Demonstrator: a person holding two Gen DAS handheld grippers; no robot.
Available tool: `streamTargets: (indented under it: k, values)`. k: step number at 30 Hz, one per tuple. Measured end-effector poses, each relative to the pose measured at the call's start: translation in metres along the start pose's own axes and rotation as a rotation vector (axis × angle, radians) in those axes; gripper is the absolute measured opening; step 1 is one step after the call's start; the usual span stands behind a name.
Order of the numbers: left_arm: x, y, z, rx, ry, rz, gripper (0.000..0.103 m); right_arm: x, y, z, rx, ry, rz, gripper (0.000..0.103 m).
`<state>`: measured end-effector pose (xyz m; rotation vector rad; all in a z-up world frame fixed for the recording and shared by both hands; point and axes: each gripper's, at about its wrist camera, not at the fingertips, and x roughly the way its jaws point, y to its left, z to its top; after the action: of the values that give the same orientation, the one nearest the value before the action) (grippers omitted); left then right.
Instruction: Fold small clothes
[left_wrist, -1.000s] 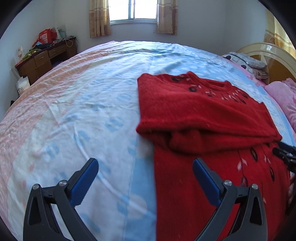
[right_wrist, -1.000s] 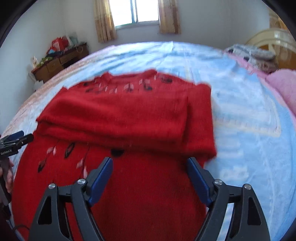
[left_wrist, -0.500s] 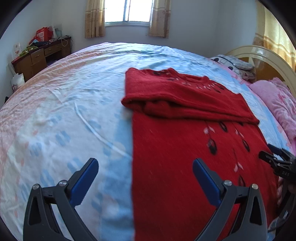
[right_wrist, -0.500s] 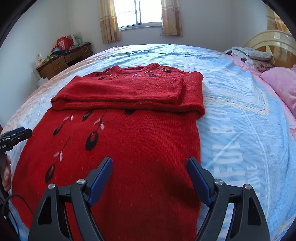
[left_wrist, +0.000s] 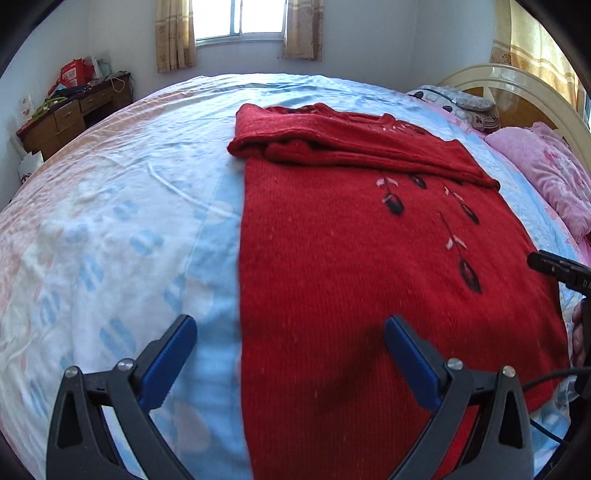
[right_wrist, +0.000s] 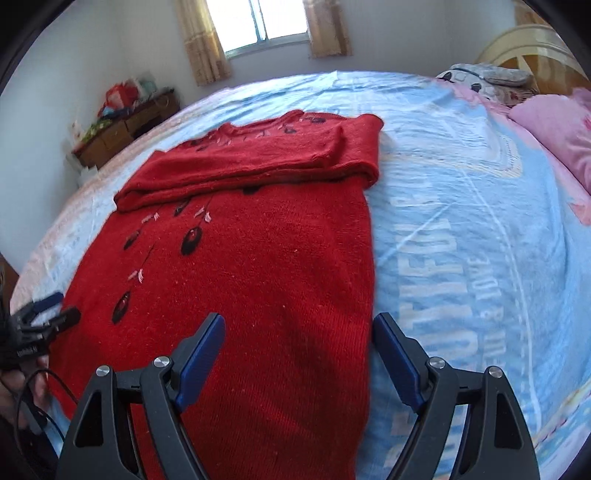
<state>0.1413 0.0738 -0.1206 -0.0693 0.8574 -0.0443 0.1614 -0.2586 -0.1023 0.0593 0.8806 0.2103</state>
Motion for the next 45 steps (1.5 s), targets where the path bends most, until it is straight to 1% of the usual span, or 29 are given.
streamTargets:
  k: [2,3,5,6,7,8,10,13,16,19,21,24,25,27,29,31,33,35,38,40,42,43,44,45]
  values:
    - [-0.005,0.001,-0.007,-0.009,0.003,-0.011,0.103,-0.003,0.002,0.0,0.002,0.031,0.007,0.083]
    - [-0.009,0.002,-0.012,-0.017,0.003,-0.022,0.103,-0.006,0.002,0.0,0.021,0.054,0.045,0.083]
    - [-0.014,0.001,-0.017,-0.035,-0.003,-0.036,0.102,-0.013,-0.002,-0.001,0.076,0.07,0.104,0.083]
    - [-0.015,0.001,-0.017,-0.053,0.003,-0.056,0.101,-0.017,-0.004,-0.001,0.101,0.072,0.127,0.083]
    - [-0.016,-0.001,-0.017,-0.057,0.004,-0.069,0.095,-0.023,-0.004,-0.003,0.109,0.07,0.14,0.083]
    - [-0.017,-0.002,-0.018,-0.055,-0.001,-0.076,0.088,-0.028,-0.003,-0.004,0.1,0.066,0.137,0.083]
    - [-0.019,-0.006,-0.019,-0.037,0.0,-0.073,0.084,-0.038,0.0,-0.011,0.072,0.056,0.111,0.083]
    - [-0.022,-0.007,-0.026,-0.05,0.009,-0.074,0.079,-0.047,-0.001,-0.027,0.049,0.088,0.096,0.083]
    - [-0.029,-0.008,-0.036,-0.056,0.031,-0.097,0.079,-0.056,0.0,-0.046,0.014,0.119,0.068,0.083]
    - [-0.036,-0.005,-0.048,-0.043,0.052,-0.115,0.079,-0.061,-0.001,-0.062,-0.007,0.125,0.047,0.083]
    - [-0.044,-0.001,-0.058,-0.028,0.063,-0.124,0.074,-0.058,-0.004,-0.071,0.013,0.136,0.061,0.083]
    - [-0.05,0.005,-0.066,-0.053,0.068,-0.147,0.066,-0.052,-0.006,-0.078,0.032,0.159,0.073,0.083]
    - [-0.051,0.007,-0.067,-0.064,0.064,-0.15,0.059,-0.051,-0.004,-0.08,0.018,0.164,0.063,0.083]
    - [-0.051,0.01,-0.068,-0.091,0.067,-0.154,0.054,-0.052,0.0,-0.081,-0.017,0.168,0.045,0.083]
    - [-0.052,0.01,-0.068,-0.102,0.07,-0.151,0.045,-0.053,0.004,-0.083,-0.032,0.174,0.046,0.082]
    - [-0.054,0.009,-0.069,-0.114,0.079,-0.158,0.041,-0.055,0.003,-0.084,-0.027,0.177,0.054,0.082]
    - [-0.052,0.004,-0.073,-0.097,0.094,-0.168,0.041,-0.054,0.001,-0.086,-0.019,0.188,0.059,0.081]
    - [-0.047,0.0,-0.076,-0.066,0.104,-0.15,0.041,-0.052,0.0,-0.088,-0.013,0.2,0.069,0.081]
    - [-0.047,0.002,-0.077,-0.081,0.099,-0.162,0.041,-0.052,0.0,-0.091,-0.013,0.203,0.077,0.079]
    - [-0.048,0.005,-0.077,-0.093,0.098,-0.174,0.041,-0.054,-0.001,-0.092,-0.003,0.208,0.096,0.07]
    - [-0.051,0.008,-0.076,-0.109,0.083,-0.181,0.025,-0.055,-0.005,-0.094,0.001,0.216,0.099,0.056]
    - [-0.051,0.01,-0.075,-0.116,0.082,-0.194,0.01,-0.057,-0.007,-0.095,0.003,0.215,0.097,0.051]
    - [-0.05,0.013,-0.074,-0.132,0.086,-0.223,0.01,-0.058,-0.01,-0.095,0.017,0.214,0.109,0.035]
    - [-0.049,0.015,-0.074,-0.14,0.086,-0.236,0.01,-0.058,-0.014,-0.095,0.044,0.218,0.142,0.011]
